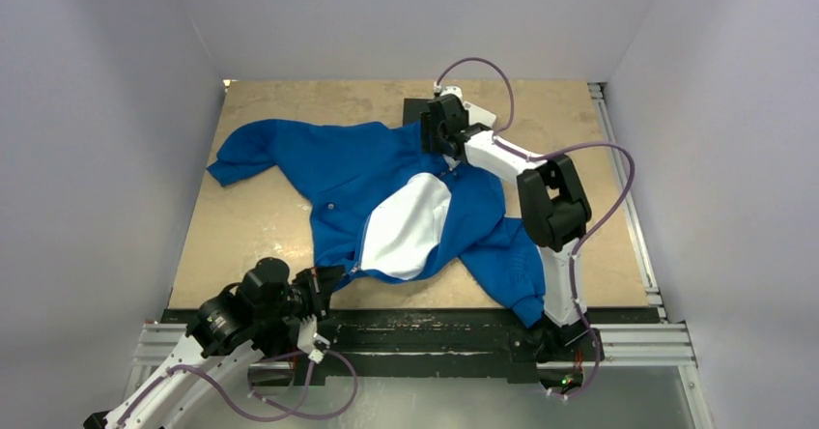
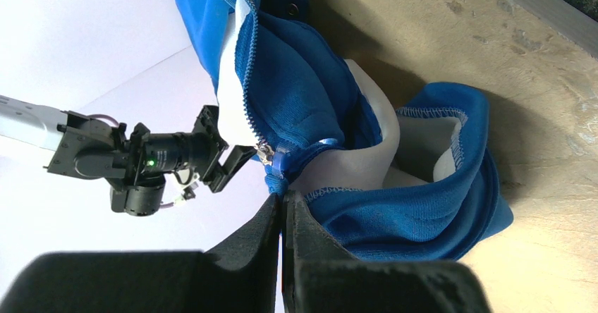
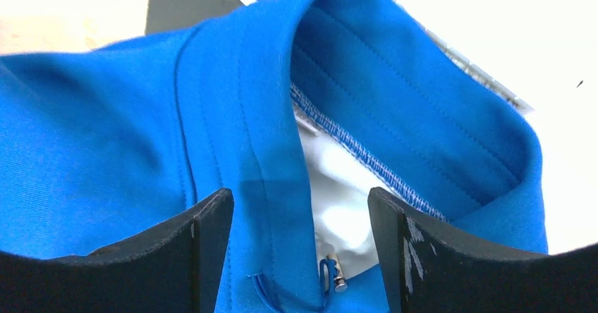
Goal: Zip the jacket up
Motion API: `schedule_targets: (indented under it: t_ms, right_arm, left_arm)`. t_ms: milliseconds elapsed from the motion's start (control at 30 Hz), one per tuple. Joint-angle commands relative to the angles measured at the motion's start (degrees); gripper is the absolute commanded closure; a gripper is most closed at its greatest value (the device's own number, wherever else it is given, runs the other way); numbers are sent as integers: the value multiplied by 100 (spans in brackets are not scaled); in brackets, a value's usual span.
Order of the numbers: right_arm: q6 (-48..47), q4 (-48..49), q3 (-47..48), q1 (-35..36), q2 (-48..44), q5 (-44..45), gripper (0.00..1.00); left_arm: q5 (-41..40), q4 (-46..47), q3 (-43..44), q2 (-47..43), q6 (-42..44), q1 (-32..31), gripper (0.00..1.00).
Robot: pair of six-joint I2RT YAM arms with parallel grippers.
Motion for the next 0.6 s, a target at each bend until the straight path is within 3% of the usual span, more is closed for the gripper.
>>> schedule_targets:
  t_ms: [0,133,200,267,333,367,567]
  right_arm:
    - [145,341,-5,-267,-190,-640,26]
    - [163,1236,-248,-436,-232,-1849,28]
    - [187,1212,-15,-481,-66,-2128,33]
    - [144,877,405,-510,206,-2169,53]
    - [151,751,628,-574,250,-2010,91]
    - [198,771,640,-633,157,-1933,100]
    - [550,656,152,-1282,-840,-409,100]
  left_arm:
    - [60,135,198,60,11,-17,100]
    - [20,166,202,81,-12,-13,100]
    - [18,184,189,79,-4,-13,100]
    - [35,230,177,78,5,-15,100]
    - [31,257,162,86,14,-13,100]
    - [18,261,158,88,13,-17,100]
    - [41,503,-47,94,92,-17,100]
